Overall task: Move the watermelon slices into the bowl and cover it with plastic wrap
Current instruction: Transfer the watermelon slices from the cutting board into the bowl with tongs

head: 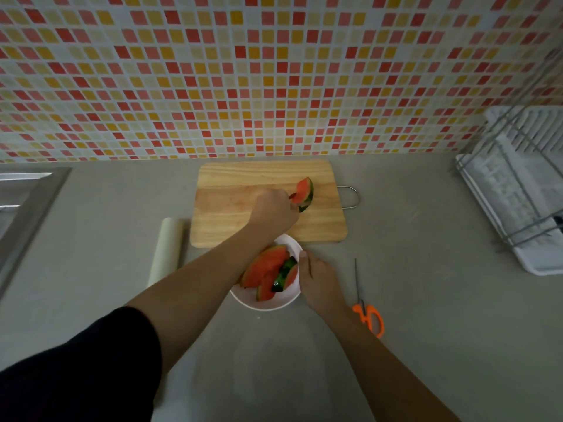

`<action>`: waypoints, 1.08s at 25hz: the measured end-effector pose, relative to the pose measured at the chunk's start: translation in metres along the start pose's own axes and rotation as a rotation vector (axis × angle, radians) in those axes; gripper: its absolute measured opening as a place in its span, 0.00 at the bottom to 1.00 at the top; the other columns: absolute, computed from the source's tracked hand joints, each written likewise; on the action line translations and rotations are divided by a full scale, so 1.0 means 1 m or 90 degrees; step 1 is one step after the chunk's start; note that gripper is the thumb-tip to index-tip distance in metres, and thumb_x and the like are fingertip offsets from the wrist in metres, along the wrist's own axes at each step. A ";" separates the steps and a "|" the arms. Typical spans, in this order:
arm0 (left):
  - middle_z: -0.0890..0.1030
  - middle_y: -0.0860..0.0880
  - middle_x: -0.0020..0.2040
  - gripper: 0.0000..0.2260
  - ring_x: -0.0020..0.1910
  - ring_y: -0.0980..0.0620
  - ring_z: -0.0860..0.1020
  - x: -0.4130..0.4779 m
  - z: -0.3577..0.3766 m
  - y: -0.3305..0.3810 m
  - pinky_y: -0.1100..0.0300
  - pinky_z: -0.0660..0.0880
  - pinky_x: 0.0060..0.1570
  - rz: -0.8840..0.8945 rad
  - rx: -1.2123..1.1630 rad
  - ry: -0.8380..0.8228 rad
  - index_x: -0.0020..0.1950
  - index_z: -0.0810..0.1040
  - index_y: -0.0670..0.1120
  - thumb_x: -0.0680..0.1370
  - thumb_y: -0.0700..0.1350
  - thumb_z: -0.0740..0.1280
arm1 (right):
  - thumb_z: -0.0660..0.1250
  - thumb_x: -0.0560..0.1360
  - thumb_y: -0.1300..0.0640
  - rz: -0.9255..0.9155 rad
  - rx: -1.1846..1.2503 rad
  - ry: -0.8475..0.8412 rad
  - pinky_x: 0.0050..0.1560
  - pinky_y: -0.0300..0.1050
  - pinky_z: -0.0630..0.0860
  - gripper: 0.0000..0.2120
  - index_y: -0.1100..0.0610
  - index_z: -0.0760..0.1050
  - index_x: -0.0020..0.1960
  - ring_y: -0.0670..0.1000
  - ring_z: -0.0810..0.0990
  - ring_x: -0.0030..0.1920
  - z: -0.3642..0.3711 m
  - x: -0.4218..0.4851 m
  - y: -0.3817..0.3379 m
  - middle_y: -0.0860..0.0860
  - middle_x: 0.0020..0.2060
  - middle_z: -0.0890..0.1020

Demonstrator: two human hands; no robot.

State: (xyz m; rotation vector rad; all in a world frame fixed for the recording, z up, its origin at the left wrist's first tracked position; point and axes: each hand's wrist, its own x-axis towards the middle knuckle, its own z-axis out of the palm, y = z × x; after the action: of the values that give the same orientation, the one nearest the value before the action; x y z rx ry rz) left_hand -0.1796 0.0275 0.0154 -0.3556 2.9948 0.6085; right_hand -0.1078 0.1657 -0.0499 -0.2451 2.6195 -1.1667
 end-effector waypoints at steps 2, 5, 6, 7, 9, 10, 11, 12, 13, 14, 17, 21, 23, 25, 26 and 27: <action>0.65 0.50 0.25 0.17 0.24 0.52 0.64 0.006 -0.001 -0.006 0.62 0.59 0.22 -0.043 -0.090 -0.002 0.27 0.63 0.44 0.75 0.42 0.61 | 0.51 0.81 0.50 -0.002 0.000 0.009 0.29 0.39 0.62 0.22 0.51 0.63 0.29 0.45 0.71 0.28 0.000 0.000 0.001 0.45 0.25 0.71; 0.71 0.45 0.28 0.12 0.29 0.49 0.69 0.003 -0.013 -0.025 0.61 0.63 0.27 -0.123 -0.282 0.010 0.30 0.74 0.43 0.74 0.44 0.66 | 0.50 0.80 0.50 -0.005 0.004 0.011 0.29 0.38 0.61 0.22 0.50 0.63 0.28 0.44 0.72 0.28 -0.001 0.001 0.003 0.45 0.25 0.71; 0.74 0.43 0.31 0.09 0.32 0.48 0.71 -0.002 -0.018 -0.033 0.59 0.65 0.31 -0.128 -0.313 0.022 0.34 0.78 0.43 0.74 0.44 0.66 | 0.50 0.80 0.49 -0.003 0.005 0.008 0.29 0.38 0.62 0.22 0.50 0.64 0.28 0.45 0.73 0.29 -0.001 0.001 0.003 0.45 0.25 0.72; 0.76 0.42 0.33 0.08 0.35 0.48 0.73 -0.009 -0.023 -0.041 0.58 0.66 0.34 -0.118 -0.328 0.036 0.37 0.81 0.43 0.74 0.44 0.67 | 0.50 0.80 0.49 -0.001 0.011 0.005 0.30 0.40 0.63 0.22 0.50 0.64 0.29 0.47 0.74 0.30 -0.001 0.001 0.003 0.46 0.26 0.72; 0.79 0.44 0.33 0.09 0.36 0.50 0.74 -0.034 -0.036 -0.057 0.58 0.67 0.35 -0.068 -0.312 0.070 0.38 0.83 0.44 0.75 0.46 0.67 | 0.50 0.80 0.48 0.000 0.030 0.001 0.31 0.41 0.64 0.22 0.51 0.66 0.30 0.47 0.75 0.31 -0.001 0.001 0.003 0.47 0.27 0.74; 0.79 0.46 0.32 0.11 0.35 0.51 0.75 -0.050 -0.043 -0.064 0.59 0.67 0.35 -0.036 -0.294 0.088 0.37 0.82 0.45 0.75 0.48 0.67 | 0.49 0.80 0.47 -0.001 0.035 0.001 0.31 0.42 0.65 0.22 0.52 0.67 0.30 0.47 0.75 0.31 -0.001 0.001 0.003 0.47 0.27 0.75; 0.79 0.47 0.31 0.12 0.34 0.53 0.75 -0.068 -0.049 -0.071 0.60 0.67 0.34 -0.004 -0.281 0.102 0.38 0.83 0.45 0.75 0.51 0.67 | 0.49 0.80 0.47 0.000 0.038 0.000 0.32 0.42 0.66 0.23 0.53 0.69 0.31 0.46 0.76 0.31 -0.002 0.001 0.002 0.47 0.27 0.75; 0.80 0.49 0.32 0.12 0.33 0.56 0.76 -0.087 -0.053 -0.078 0.62 0.68 0.34 0.027 -0.272 0.113 0.41 0.83 0.47 0.74 0.53 0.66 | 0.49 0.80 0.47 0.001 0.041 -0.003 0.32 0.43 0.68 0.23 0.55 0.71 0.32 0.47 0.76 0.31 -0.003 0.002 0.002 0.48 0.27 0.76; 0.81 0.52 0.32 0.11 0.32 0.58 0.76 -0.106 -0.056 -0.082 0.66 0.69 0.34 0.060 -0.255 0.119 0.44 0.84 0.49 0.73 0.54 0.66 | 0.49 0.80 0.47 0.004 0.050 -0.007 0.33 0.44 0.70 0.24 0.57 0.73 0.34 0.47 0.77 0.32 -0.003 0.002 0.001 0.49 0.28 0.77; 0.80 0.55 0.31 0.11 0.30 0.60 0.76 -0.126 -0.057 -0.086 0.69 0.68 0.33 0.095 -0.222 0.119 0.47 0.84 0.50 0.73 0.53 0.65 | 0.49 0.80 0.47 0.008 0.061 -0.013 0.34 0.44 0.70 0.24 0.58 0.74 0.35 0.46 0.77 0.32 -0.003 0.002 0.001 0.49 0.28 0.77; 0.75 0.55 0.26 0.11 0.25 0.59 0.73 -0.167 -0.043 -0.088 0.69 0.68 0.29 0.207 -0.081 0.093 0.50 0.84 0.44 0.71 0.45 0.69 | 0.48 0.80 0.47 0.005 0.066 -0.013 0.33 0.40 0.70 0.24 0.57 0.74 0.35 0.44 0.77 0.33 -0.003 0.000 0.001 0.48 0.29 0.77; 0.82 0.43 0.32 0.12 0.26 0.45 0.79 -0.181 -0.024 -0.082 0.60 0.74 0.25 0.281 0.055 0.093 0.48 0.82 0.39 0.67 0.42 0.74 | 0.48 0.80 0.47 0.001 0.048 -0.007 0.34 0.44 0.65 0.23 0.57 0.72 0.35 0.53 0.76 0.35 -0.004 0.001 0.001 0.52 0.31 0.77; 0.81 0.43 0.31 0.13 0.23 0.44 0.78 -0.183 -0.023 -0.075 0.60 0.73 0.20 0.297 0.123 0.094 0.48 0.82 0.39 0.66 0.44 0.73 | 0.49 0.80 0.48 0.004 0.032 0.003 0.37 0.44 0.64 0.22 0.56 0.72 0.36 0.53 0.75 0.36 -0.004 0.001 0.001 0.52 0.32 0.77; 0.81 0.43 0.31 0.14 0.23 0.44 0.78 -0.186 -0.029 -0.073 0.60 0.73 0.20 0.307 0.126 0.097 0.48 0.82 0.38 0.66 0.45 0.72 | 0.49 0.80 0.49 0.001 0.031 0.009 0.38 0.43 0.64 0.20 0.55 0.72 0.36 0.52 0.74 0.37 -0.004 0.000 0.000 0.52 0.34 0.76; 0.81 0.43 0.31 0.14 0.24 0.44 0.79 -0.187 -0.035 -0.073 0.59 0.75 0.22 0.295 0.089 0.097 0.48 0.82 0.39 0.66 0.45 0.71 | 0.49 0.80 0.49 0.000 0.033 0.008 0.38 0.43 0.64 0.20 0.55 0.73 0.37 0.52 0.74 0.37 -0.003 0.000 -0.001 0.52 0.34 0.76; 0.81 0.43 0.31 0.14 0.26 0.44 0.79 -0.185 -0.043 -0.074 0.59 0.76 0.25 0.268 0.040 0.096 0.48 0.82 0.40 0.68 0.46 0.70 | 0.49 0.80 0.49 0.000 0.033 0.008 0.38 0.43 0.64 0.21 0.56 0.74 0.37 0.52 0.73 0.37 -0.003 0.000 -0.001 0.52 0.34 0.76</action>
State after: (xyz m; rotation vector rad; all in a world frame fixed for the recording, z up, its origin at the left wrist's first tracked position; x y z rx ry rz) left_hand 0.0166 -0.0163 0.0469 0.2544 3.2456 0.5309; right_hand -0.1085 0.1676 -0.0473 -0.2288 2.5954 -1.2380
